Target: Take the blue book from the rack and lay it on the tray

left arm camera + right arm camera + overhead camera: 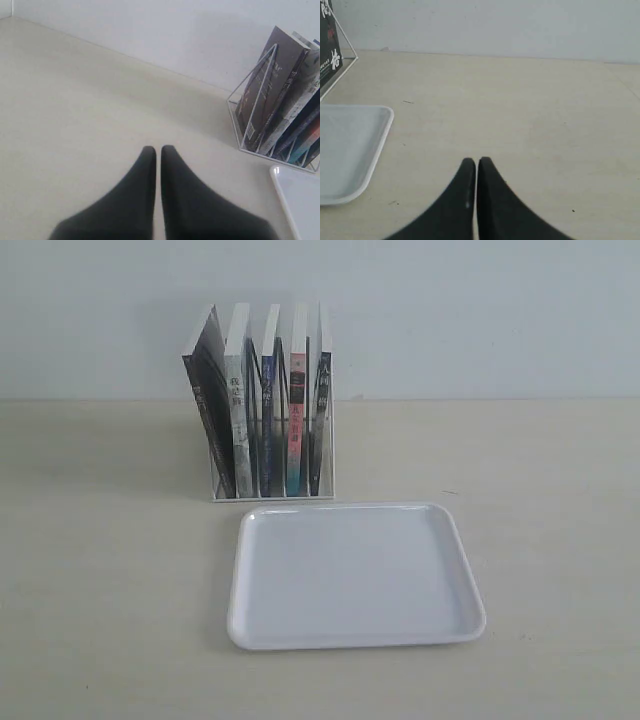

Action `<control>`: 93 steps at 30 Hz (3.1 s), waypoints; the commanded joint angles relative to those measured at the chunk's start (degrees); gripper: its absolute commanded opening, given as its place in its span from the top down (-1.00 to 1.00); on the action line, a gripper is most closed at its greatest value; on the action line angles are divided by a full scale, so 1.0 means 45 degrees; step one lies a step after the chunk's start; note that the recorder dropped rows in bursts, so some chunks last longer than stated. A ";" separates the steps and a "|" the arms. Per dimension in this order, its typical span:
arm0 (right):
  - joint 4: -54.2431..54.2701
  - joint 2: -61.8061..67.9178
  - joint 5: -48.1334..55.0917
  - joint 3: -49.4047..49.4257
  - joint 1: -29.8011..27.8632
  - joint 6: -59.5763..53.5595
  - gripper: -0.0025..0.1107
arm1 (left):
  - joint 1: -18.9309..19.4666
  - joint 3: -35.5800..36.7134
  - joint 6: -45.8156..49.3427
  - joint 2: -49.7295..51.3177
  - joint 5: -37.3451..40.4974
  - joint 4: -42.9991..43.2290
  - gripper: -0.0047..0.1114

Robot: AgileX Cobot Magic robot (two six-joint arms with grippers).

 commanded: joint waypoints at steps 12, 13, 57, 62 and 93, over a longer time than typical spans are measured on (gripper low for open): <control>-0.0034 -0.0062 -0.0112 -0.0006 -0.0035 -0.0089 0.93 | 0.0031 0.0034 0.0055 -0.0040 -0.0055 0.0010 0.85; -0.0034 -0.0062 -0.0112 -0.0006 -0.0035 -0.0089 0.93 | 0.0031 0.0034 0.0055 -0.0040 -0.0055 0.0010 0.85; -0.0119 -0.0062 -1.0828 -0.0006 -0.0035 -0.0139 0.93 | 0.0031 0.0034 0.0055 -0.0040 -0.0055 0.0010 0.85; 0.0009 -0.0062 -1.2938 -0.0006 -0.0035 0.0166 0.93 | 0.0031 0.0034 0.0055 -0.0040 -0.0055 0.0010 0.85; -0.0269 0.7161 -0.2882 -0.5652 -0.0035 0.1789 0.93 | 0.0031 0.0034 0.0055 -0.0040 -0.0055 0.0010 0.85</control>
